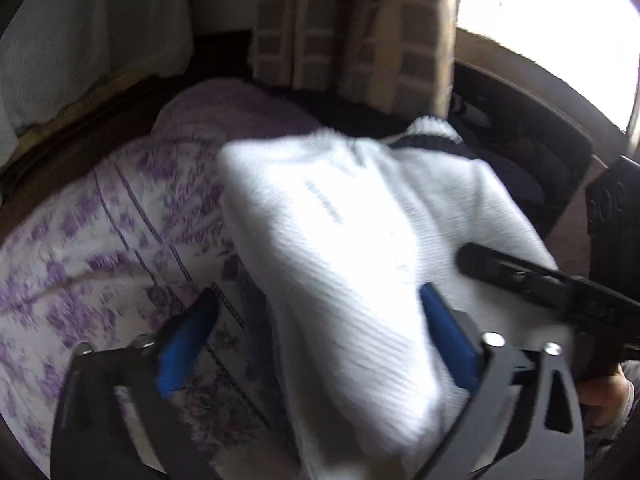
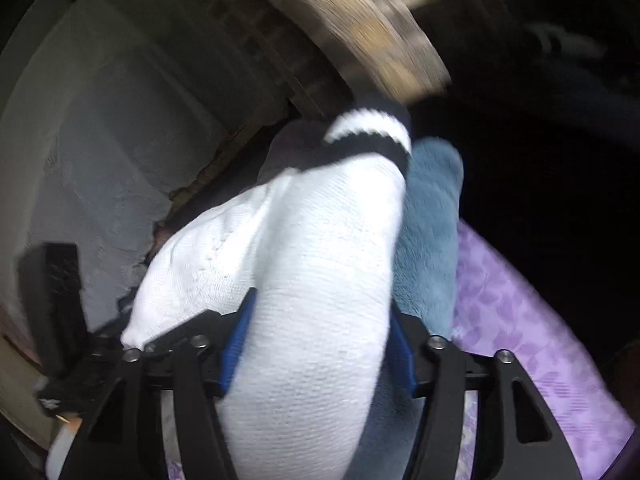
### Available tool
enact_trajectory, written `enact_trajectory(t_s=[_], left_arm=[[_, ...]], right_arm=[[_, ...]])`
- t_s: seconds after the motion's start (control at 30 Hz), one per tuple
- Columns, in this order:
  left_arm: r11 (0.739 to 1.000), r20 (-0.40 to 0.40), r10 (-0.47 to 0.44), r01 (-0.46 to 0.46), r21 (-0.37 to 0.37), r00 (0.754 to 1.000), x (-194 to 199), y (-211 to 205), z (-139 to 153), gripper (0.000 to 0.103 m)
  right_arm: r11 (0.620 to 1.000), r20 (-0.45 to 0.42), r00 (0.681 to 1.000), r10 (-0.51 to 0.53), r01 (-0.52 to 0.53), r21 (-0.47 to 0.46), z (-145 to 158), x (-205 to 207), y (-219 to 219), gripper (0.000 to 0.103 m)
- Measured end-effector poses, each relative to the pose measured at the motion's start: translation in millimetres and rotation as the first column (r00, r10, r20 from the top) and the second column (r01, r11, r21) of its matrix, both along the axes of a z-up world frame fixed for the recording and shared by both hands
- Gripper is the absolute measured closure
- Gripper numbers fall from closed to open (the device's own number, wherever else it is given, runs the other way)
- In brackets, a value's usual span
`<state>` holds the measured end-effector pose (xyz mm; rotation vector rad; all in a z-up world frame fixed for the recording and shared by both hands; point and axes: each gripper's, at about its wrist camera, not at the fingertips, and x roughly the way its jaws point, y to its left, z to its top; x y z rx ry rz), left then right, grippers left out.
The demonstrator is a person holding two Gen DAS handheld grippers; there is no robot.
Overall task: Fold small clothes
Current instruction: 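Carry the bundle with both grippers and place it on the blue towel stack, then open both grippers and withdraw from the stacked sweater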
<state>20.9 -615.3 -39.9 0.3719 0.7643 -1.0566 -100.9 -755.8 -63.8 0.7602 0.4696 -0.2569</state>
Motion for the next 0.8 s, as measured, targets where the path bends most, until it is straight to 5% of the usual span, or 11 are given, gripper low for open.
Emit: enact_trajectory(t_s=[0.1,0.3,0.47,0.8], left_arm=[[1.0,-0.097,0.013,-0.015,-0.022,0.995,10.4,3.7,-5.7,0.004],[0.995,0.094,0.102,-0.102,-0.002,0.99,-26.4,22.8,23.4,0.004],[0.997,0.331,0.076,-0.078,-0.008,0.94,-78.1,60.6,34.2,0.004],[0.983,0.28,0.184,-0.171,-0.069,0.942,-96.5,155.1,30.2,0.004]], right_arm=[[1.0,-0.003,1.0,-0.012,0.012,-0.017,0.4,2.1,1.2,0.042],[0.993,-0.029,0.997,-0.067,0.064,-0.095,30.8,-9.4,23.0,0.034],[0.962,-0.018,0.993,-0.12,0.111,-0.248,66.8,-44.0,70.5,0.02],[0.912,-0.066,0.96,-0.272,0.235,-0.335,58.8,-112.5,156.9,0.005]])
